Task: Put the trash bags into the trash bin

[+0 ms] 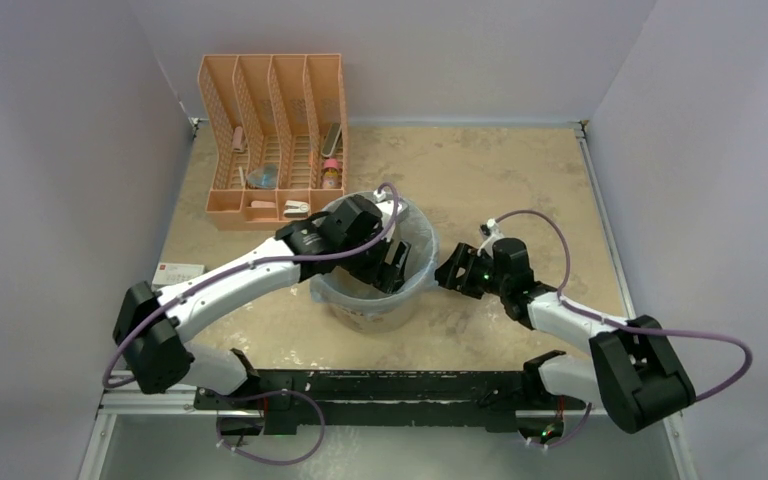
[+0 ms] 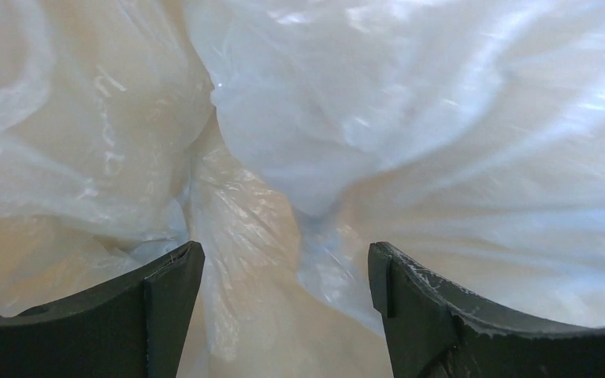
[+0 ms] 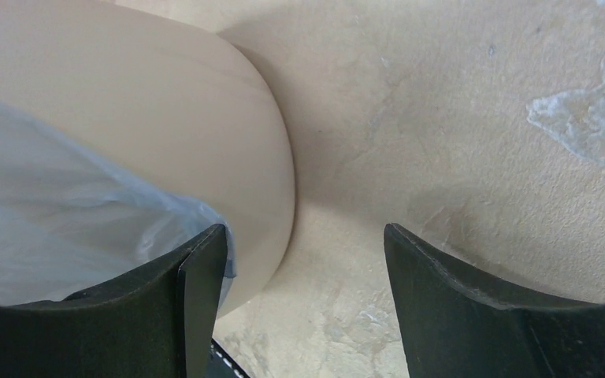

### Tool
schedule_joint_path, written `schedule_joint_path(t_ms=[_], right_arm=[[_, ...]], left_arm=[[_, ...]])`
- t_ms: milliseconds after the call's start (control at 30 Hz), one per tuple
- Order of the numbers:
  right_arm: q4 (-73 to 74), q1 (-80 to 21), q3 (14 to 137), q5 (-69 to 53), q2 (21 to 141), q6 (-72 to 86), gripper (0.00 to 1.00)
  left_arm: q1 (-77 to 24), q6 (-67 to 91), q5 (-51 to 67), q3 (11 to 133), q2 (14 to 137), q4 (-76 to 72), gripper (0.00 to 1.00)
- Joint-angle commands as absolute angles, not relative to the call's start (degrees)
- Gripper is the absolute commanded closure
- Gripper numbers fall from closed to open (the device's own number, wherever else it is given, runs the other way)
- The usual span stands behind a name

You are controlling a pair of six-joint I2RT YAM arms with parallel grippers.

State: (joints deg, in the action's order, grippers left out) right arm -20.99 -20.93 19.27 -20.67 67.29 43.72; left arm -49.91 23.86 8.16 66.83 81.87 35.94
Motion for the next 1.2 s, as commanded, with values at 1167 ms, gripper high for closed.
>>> schedule_joint_path(t_ms=[1167], right_arm=[[-22.9, -20.8, 20.5, -23.3, 67.8, 40.4, 0.23]], left_arm=[[-49.8, 19.5, 18.9, 62.5, 96.1, 33.5, 0.37]])
